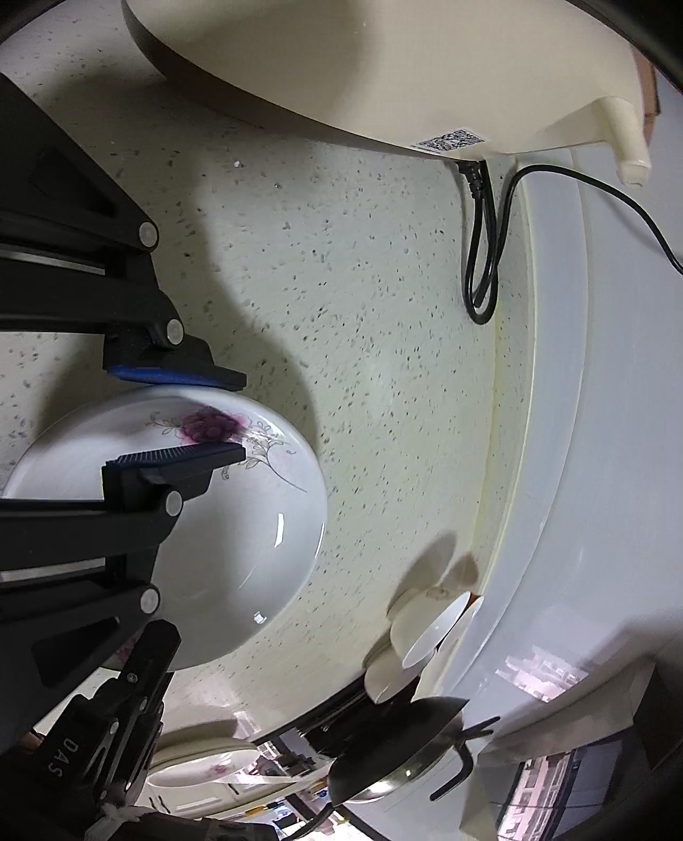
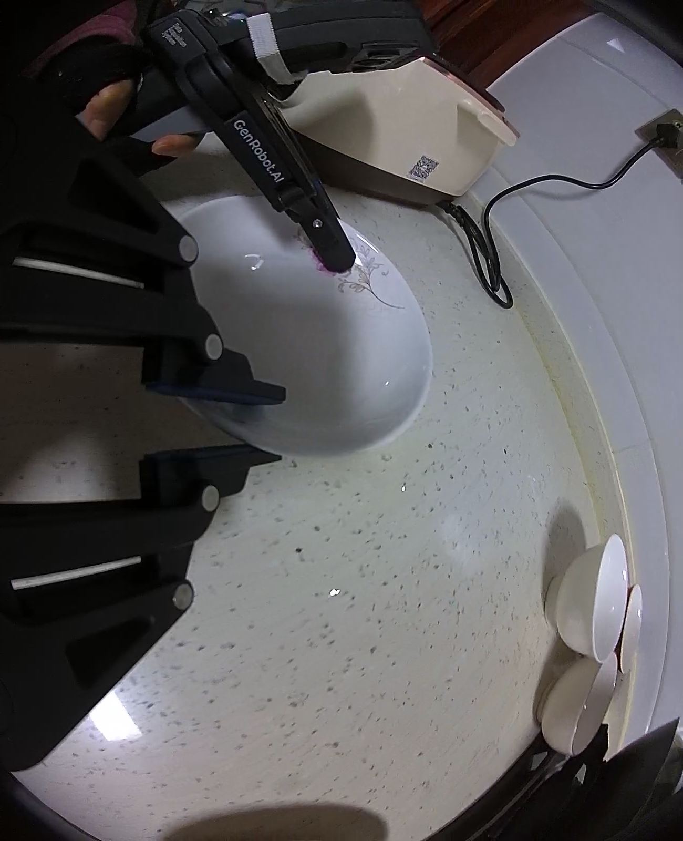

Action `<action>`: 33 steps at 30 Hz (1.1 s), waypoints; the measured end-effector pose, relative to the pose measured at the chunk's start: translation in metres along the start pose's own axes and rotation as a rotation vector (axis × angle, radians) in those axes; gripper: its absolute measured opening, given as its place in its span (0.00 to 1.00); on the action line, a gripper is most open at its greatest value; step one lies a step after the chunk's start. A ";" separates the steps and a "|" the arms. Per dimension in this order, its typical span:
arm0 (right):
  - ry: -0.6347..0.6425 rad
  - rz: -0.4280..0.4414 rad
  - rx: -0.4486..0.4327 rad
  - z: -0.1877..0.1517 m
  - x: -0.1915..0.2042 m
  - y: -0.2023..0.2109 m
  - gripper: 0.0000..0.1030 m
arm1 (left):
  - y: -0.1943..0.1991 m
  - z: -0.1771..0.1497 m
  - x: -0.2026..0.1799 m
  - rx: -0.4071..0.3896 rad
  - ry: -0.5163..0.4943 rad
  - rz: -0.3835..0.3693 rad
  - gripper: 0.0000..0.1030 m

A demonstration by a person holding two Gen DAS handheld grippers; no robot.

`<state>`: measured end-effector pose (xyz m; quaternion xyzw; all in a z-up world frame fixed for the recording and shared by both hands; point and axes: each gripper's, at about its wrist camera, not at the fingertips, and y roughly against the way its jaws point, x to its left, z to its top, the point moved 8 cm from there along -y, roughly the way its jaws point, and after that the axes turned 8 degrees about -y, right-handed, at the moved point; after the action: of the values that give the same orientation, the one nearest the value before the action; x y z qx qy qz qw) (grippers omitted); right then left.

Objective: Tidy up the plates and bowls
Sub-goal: 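Lift and carry the held plate toward the plate stack beside the stove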

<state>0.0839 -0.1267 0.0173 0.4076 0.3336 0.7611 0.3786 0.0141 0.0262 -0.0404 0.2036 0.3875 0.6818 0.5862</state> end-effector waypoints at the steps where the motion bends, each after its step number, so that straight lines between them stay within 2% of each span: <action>1: -0.001 -0.001 -0.004 -0.001 -0.001 0.002 0.17 | 0.001 0.000 -0.001 -0.001 -0.001 -0.003 0.20; 13: -0.079 -0.008 -0.092 -0.003 -0.025 0.041 0.17 | 0.022 0.005 -0.039 -0.022 -0.092 -0.037 0.20; 33: -0.269 -0.071 -0.223 -0.002 -0.104 0.096 0.17 | 0.007 0.024 -0.142 -0.001 -0.254 -0.129 0.20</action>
<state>0.0929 -0.2619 0.0568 0.4492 0.2074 0.7181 0.4893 0.0600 -0.1028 0.0045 0.2626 0.3222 0.6115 0.6733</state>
